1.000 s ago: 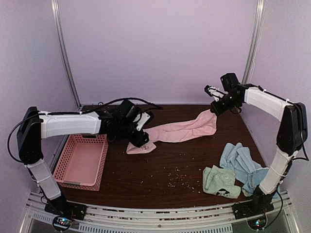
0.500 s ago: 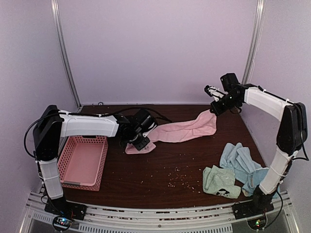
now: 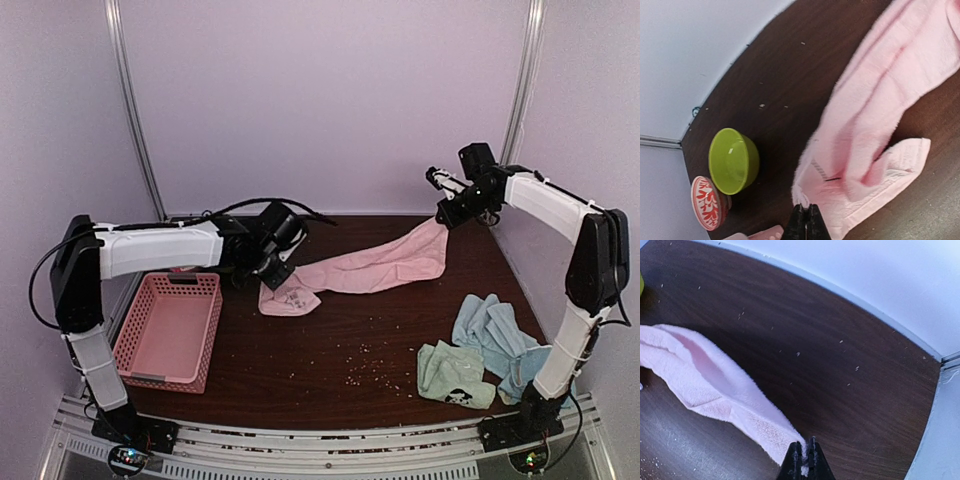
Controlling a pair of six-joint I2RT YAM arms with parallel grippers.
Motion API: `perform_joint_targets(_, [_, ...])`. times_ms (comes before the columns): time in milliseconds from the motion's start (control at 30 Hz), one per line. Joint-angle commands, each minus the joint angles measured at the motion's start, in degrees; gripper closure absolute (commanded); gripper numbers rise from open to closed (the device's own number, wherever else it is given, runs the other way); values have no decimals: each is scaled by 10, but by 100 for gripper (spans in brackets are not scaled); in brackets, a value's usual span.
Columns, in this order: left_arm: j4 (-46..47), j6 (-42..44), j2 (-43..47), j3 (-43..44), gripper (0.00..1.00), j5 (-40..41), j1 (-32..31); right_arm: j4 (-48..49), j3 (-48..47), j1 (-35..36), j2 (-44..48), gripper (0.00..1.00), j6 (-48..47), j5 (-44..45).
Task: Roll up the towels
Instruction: Flatten out the towel at the center of the board.
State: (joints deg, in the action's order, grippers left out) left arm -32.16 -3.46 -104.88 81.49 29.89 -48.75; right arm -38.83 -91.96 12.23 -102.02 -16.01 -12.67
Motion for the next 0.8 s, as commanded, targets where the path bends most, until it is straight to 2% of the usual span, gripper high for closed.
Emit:
perform_joint_targets(0, [9,0,83,59,100,6,58,-22,-102,-40,-14,100,11,-8])
perform_joint_targets(167, [26,34,122,109,100,15,74,-45,-189,-74,-32,100,19,-29])
perform_joint_targets(300, [25,47,144,137,100,14,74,-35,-212,-96,-10,100,38,-53])
perform_joint_targets(500, [26,46,203,113,100,4,74,-20,-164,-119,55,100,47,-94])
perform_joint_targets(767, [44,21,314,12,100,-53,72,24,2,-121,216,100,54,-129])
